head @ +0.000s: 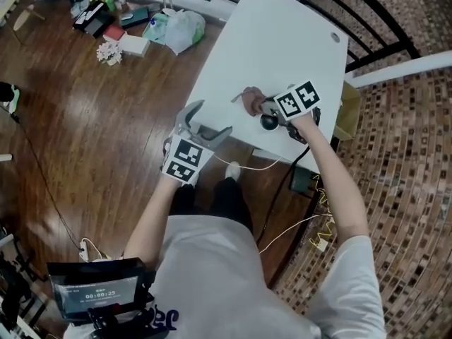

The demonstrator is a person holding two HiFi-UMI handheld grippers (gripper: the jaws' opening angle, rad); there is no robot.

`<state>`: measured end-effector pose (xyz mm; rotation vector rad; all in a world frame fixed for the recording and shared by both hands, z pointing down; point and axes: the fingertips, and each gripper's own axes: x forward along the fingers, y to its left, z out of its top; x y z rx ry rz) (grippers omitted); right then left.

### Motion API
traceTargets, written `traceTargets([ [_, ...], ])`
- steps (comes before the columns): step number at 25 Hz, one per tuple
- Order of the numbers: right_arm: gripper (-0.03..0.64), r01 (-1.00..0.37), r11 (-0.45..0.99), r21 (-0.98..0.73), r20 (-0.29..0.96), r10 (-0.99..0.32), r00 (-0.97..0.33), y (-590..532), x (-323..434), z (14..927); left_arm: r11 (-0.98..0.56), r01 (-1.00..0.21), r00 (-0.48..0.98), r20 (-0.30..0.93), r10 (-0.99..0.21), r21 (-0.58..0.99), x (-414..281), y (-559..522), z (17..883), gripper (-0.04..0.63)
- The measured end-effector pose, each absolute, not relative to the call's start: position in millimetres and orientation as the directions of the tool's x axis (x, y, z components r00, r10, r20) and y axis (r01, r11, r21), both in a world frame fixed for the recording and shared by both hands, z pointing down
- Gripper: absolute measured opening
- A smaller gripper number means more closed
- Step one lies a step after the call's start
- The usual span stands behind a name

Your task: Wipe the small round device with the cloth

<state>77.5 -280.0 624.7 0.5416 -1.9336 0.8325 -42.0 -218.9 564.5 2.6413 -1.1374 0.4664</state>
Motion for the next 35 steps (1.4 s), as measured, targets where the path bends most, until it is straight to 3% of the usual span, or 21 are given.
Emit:
traceTargets([
  [7, 0.037, -0.505, 0.836, -0.213, 0.923, 0.002, -0.385, -216.9, 62.2, 622.2, -0.695, -0.715, 0.672, 0.35, -0.653, 0.075, -32.4, -220.4, 554.2, 0.44],
  [10, 0.037, -0.445, 0.887, -0.126, 0.958, -0.007, -0.286, -189.9, 80.8, 633.0, -0.712, -0.699, 0.688, 0.338, -0.642, 0.07, -21.7, -220.5, 551.1, 0.44],
  [15, 0.037, -0.49, 0.869, -0.06, 0.981, -0.038, -0.188, -165.1, 109.3, 653.4, -0.74, -0.668, 0.72, 0.325, -0.614, 0.082, -17.6, -212.6, 546.1, 0.44],
  [21, 0.037, -0.73, 0.679, -0.074, 0.955, -0.163, -0.247, -154.4, 142.8, 661.7, -0.785, -0.617, 0.758, 0.311, -0.573, 0.06, -13.0, -196.7, 530.0, 0.44],
  [26, 0.037, -0.837, 0.537, -0.102, 0.884, -0.337, -0.324, -131.4, 141.5, 626.6, -0.818, -0.572, 0.794, 0.289, -0.534, 0.059, -6.0, -174.5, 516.0, 0.44],
  [35, 0.037, -0.915, 0.222, -0.336, 0.568, -0.728, -0.385, -74.6, 160.4, 531.8, -0.862, -0.505, 0.841, 0.245, -0.483, 0.035, 30.7, -136.6, 484.8, 0.44],
])
